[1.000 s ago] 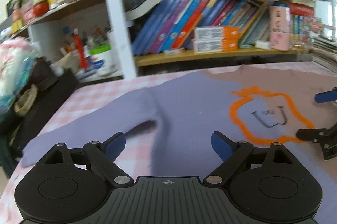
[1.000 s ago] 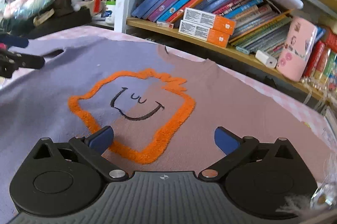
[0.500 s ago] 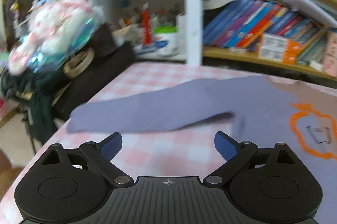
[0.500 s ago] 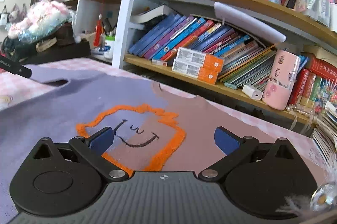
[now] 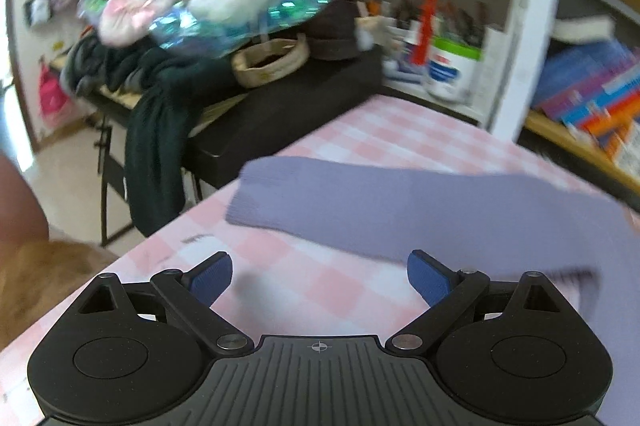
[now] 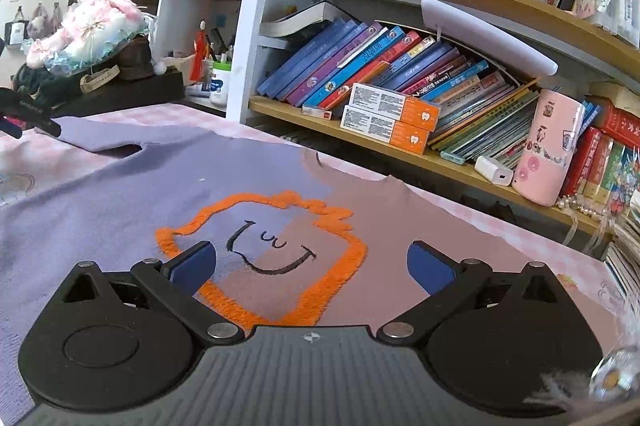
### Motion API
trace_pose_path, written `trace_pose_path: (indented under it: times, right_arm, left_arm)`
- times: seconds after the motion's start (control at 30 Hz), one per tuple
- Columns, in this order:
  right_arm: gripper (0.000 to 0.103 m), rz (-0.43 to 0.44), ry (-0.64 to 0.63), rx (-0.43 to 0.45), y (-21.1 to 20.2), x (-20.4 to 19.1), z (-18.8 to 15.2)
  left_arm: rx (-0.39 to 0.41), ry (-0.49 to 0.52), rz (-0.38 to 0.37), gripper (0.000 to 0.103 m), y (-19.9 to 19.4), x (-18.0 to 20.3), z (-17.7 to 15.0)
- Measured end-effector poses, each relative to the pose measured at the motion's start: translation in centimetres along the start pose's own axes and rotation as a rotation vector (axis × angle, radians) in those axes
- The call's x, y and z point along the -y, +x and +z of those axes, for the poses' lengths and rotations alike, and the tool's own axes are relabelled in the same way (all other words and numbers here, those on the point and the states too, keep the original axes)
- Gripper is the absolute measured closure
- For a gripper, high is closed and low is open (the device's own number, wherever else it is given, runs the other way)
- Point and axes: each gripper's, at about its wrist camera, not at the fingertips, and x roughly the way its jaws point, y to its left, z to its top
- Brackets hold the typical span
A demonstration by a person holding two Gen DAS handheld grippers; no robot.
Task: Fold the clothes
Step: 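Lower the left gripper onto the lavender sleeve cuff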
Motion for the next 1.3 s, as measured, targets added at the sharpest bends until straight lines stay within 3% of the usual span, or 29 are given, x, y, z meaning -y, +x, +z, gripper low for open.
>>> trace_pose_path:
  times: [0.17, 0.33, 0.53, 0.67, 0.83, 1.1, 1.3]
  right_arm:
    - [0.0, 0.01, -0.008, 0.003, -0.1, -0.1, 0.0]
    - [0.0, 0.01, 0.001, 0.016, -0.3, 0.0, 0.0]
    - [0.0, 0.02, 0.017, 0.02, -0.4, 0.3, 0.0]
    - [0.0, 0.023, 0.012, 0.015, -0.3, 0.2, 0.0]
    - [0.0, 0.026, 0.012, 0.011, -0.3, 0.1, 0.0]
    - [0.0, 0.022, 0.001, -0.005, -0.1, -0.2, 0.0]
    - [0.0, 0.014, 0.017, -0.017, -0.4, 0.0, -0.1]
  left_arm:
    - [-0.01, -0.126, -0.019, 0.01, 1.5, -1.9, 1.3]
    - [0.0, -0.234, -0.025, 0.032, 2.4, -3.4, 2.3]
    - [-0.009, -0.342, -0.079, 0.033, 3.0, -4.0, 2.8]
    - [-0.034, -0.345, -0.151, 0.034, 3.0, -2.7, 2.6]
    - [-0.035, -0.355, -0.18, 0.034, 3.4, -2.0, 2.7]
    - [-0.011, -0.611, -0.254, 0.034, 4.7, -5.3, 2.8]
    - [0.014, -0.556, -0.224, 0.033, 4.5, -4.2, 2.6]
